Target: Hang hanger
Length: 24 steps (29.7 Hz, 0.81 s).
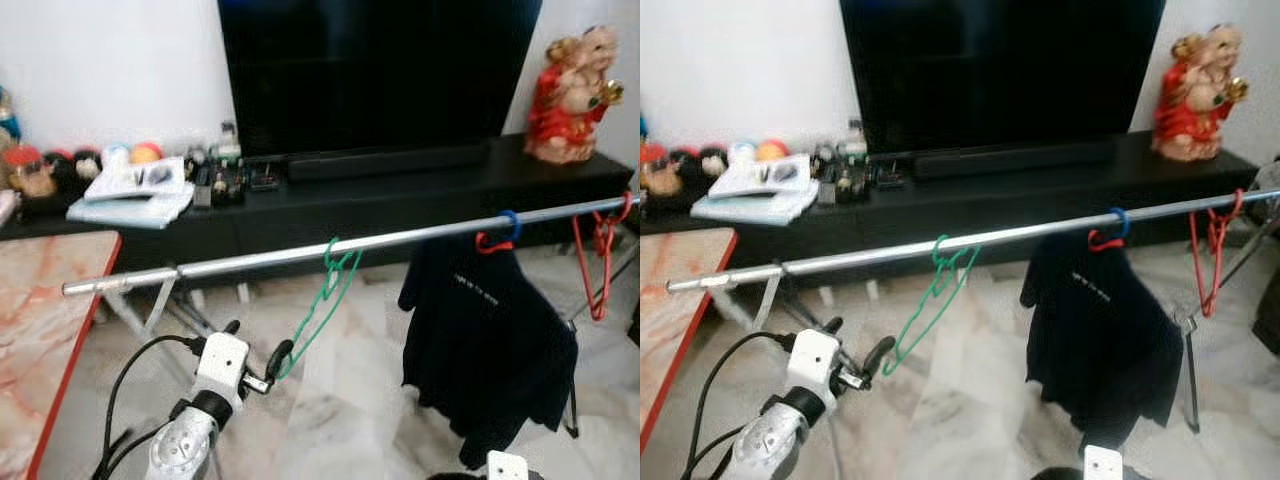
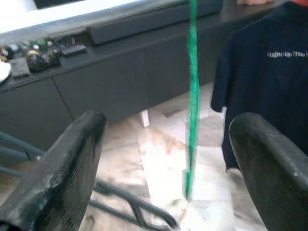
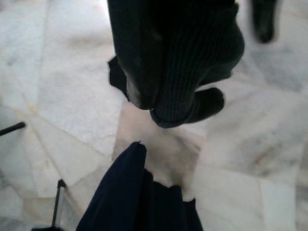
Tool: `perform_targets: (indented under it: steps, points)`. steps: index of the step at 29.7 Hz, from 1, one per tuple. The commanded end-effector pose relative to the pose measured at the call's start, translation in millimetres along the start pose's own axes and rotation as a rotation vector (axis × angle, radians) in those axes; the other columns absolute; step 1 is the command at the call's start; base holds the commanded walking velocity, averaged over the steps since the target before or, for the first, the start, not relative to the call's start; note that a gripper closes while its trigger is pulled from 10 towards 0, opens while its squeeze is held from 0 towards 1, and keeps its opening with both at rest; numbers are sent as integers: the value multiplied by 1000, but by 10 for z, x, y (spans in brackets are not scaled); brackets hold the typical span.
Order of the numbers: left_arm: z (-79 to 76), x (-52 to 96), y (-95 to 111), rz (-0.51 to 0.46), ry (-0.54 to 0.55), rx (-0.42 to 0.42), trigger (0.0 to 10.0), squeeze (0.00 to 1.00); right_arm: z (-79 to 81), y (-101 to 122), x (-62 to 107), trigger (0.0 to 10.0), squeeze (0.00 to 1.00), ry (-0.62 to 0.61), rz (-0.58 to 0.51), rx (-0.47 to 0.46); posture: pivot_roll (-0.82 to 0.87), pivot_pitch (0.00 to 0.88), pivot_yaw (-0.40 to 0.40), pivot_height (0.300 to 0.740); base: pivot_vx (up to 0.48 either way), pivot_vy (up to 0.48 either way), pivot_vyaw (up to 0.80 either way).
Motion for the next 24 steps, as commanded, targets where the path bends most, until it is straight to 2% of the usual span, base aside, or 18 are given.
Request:
perform_targets:
  steps: [1,7,16,21,24]
  points:
    - [46,19,-14,10,-3,-22,10000,0,91,1,7,10000,0,16,-5,-16,97,0,63,740,0,0,0]
    - [36,19,-10,8,-7,-26,10000,0,82,23,4,10000,0,10,-15,-19,94,0,62,740,0,-358,0]
    - [41,16,-12,11,-2,-16,10000,0,89,95,-6,10000,0,6,-43,-21,97,0,61,740,0,0,0]
    - [68,31,-28,15,4,-17,10000,0,73,331,-29,10000,0,-4,-136,-43,99,0,64,740,0,0,0]
    - [93,36,-37,19,14,1,10000,0,98,586,-29,10000,0,8,-241,-73,91,0,68,740,0,0,0]
Point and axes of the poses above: a point about 5 cm out from each wrist's last joint towards the gripper, its own x axis pointing back from the gripper into the wrist, its own y axis along the axis of the wrist's last joint, z = x × y, the point moved 5 cm from there along -x, pointing out of the wrist towards the gripper, and after that the axes turned 12 degrees about -x, right-handed, at the moved point
